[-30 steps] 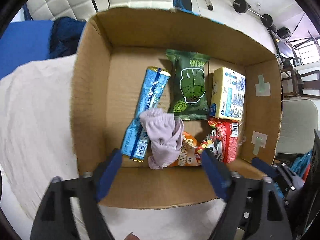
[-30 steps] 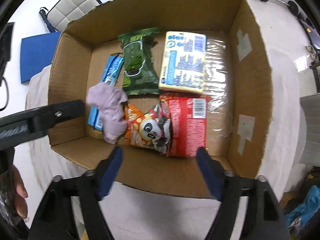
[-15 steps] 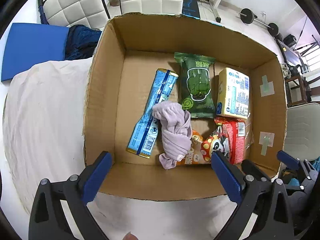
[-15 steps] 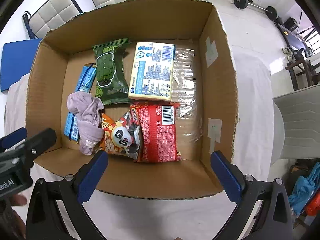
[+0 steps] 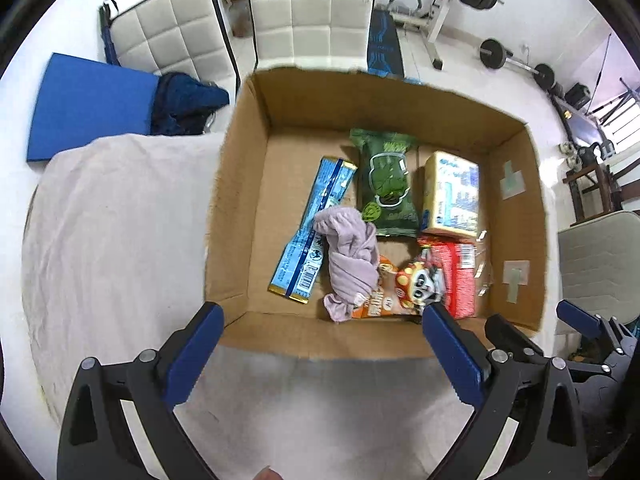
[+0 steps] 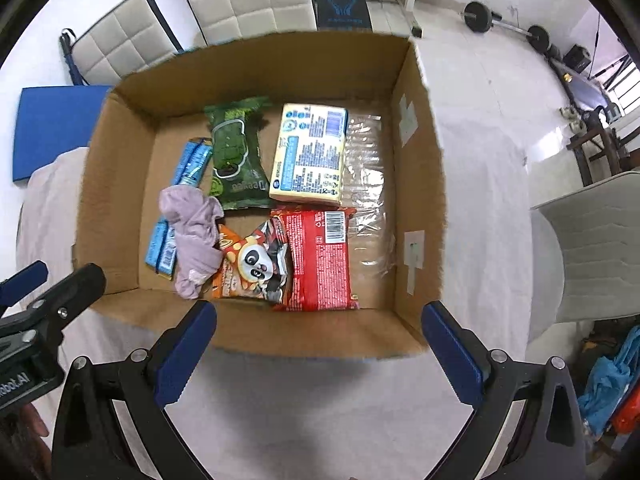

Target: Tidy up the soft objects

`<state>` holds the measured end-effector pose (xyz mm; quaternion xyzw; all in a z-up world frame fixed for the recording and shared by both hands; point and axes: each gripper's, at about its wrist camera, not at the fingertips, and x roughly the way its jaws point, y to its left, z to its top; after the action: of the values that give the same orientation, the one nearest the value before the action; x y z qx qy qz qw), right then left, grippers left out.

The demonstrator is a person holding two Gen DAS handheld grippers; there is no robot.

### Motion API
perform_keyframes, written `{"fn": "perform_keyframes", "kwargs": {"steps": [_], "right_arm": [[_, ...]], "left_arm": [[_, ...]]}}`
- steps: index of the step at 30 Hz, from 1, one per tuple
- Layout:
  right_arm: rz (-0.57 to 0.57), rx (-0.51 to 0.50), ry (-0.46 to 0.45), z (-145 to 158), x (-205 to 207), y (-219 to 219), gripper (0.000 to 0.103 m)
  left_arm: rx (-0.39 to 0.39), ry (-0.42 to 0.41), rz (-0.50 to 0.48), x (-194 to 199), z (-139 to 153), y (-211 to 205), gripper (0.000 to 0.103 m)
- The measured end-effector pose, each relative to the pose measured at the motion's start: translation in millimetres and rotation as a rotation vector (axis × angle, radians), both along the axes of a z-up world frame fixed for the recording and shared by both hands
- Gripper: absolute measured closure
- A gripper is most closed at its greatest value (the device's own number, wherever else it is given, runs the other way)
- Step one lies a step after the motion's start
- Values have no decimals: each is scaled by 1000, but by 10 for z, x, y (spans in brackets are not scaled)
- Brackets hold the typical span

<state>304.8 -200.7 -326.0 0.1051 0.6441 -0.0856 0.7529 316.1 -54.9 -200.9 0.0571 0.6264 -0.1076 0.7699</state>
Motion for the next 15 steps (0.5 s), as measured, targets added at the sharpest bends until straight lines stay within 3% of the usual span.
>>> {"fn": "perform_keyframes", "kwargs": {"steps": [5,15], "right_arm": [[10,4,-53,398,-307,21,0],[28,17,-183,1472,-1049,45,0]], "left_arm": [[-17,-58,17,-281,435,85,1],[-80,-149,30,-901,1317,238,1]]}}
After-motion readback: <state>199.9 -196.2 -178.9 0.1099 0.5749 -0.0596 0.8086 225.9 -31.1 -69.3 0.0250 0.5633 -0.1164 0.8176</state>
